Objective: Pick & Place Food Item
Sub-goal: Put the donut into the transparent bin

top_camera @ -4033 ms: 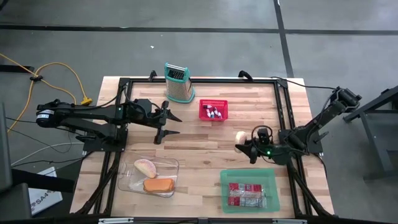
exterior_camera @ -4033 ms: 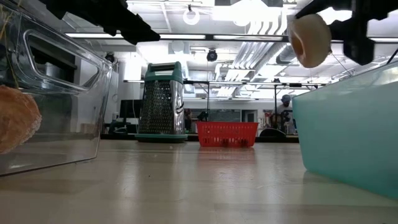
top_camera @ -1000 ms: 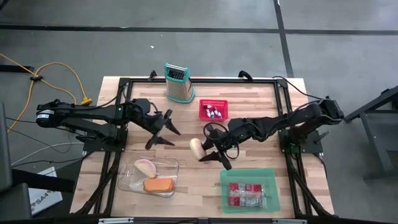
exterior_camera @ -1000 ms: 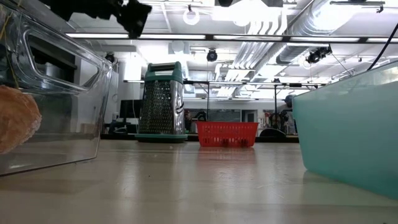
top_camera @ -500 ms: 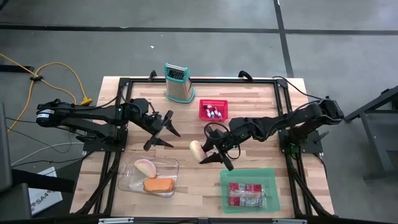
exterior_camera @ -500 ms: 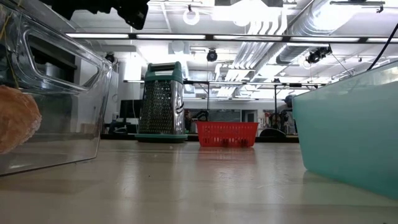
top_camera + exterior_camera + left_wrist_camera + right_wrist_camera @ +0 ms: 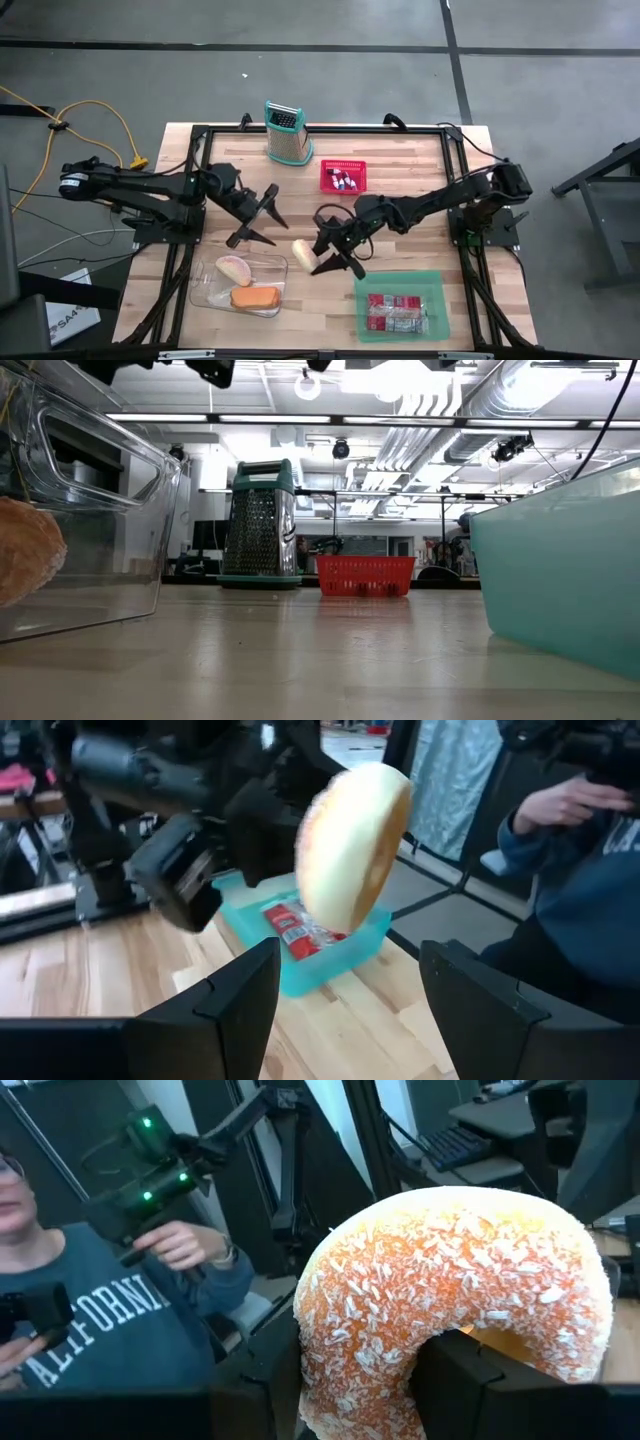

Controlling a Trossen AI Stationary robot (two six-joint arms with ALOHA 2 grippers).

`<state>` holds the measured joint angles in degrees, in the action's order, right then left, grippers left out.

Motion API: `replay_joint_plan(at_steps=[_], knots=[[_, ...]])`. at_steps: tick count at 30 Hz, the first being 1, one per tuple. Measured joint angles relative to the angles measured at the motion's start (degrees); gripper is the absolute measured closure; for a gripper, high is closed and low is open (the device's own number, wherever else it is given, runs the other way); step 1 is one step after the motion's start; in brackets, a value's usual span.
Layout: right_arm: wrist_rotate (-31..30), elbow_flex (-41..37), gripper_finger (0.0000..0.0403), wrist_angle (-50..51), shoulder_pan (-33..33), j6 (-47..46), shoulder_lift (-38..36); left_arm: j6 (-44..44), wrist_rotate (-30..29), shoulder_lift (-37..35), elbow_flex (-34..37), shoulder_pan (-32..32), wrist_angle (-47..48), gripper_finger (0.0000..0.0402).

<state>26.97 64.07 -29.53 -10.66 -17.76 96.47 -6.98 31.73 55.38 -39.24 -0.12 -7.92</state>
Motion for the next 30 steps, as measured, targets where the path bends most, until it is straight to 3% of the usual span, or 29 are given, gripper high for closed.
replay_joint_plan(at_steps=[11, 20, 30], knots=[[0.05, 0.04, 0.0257, -2.26, 0.33, -2.16, 2.49, -2.12, -1.46, 0.02, 0.0, -1.05, -1.46, 0.0169], [-1.49, 0.04, 0.0257, -3.23, 0.33, -1.74, 2.42, -1.6, -1.83, 4.72, 0.0, -1.05, -4.93, 0.0169], [-1.47, 0.04, 0.0257, -3.26, 0.33, -1.78, 2.42, -1.61, 2.08, 8.24, 0.0, -1.05, -12.09, 0.0169]])
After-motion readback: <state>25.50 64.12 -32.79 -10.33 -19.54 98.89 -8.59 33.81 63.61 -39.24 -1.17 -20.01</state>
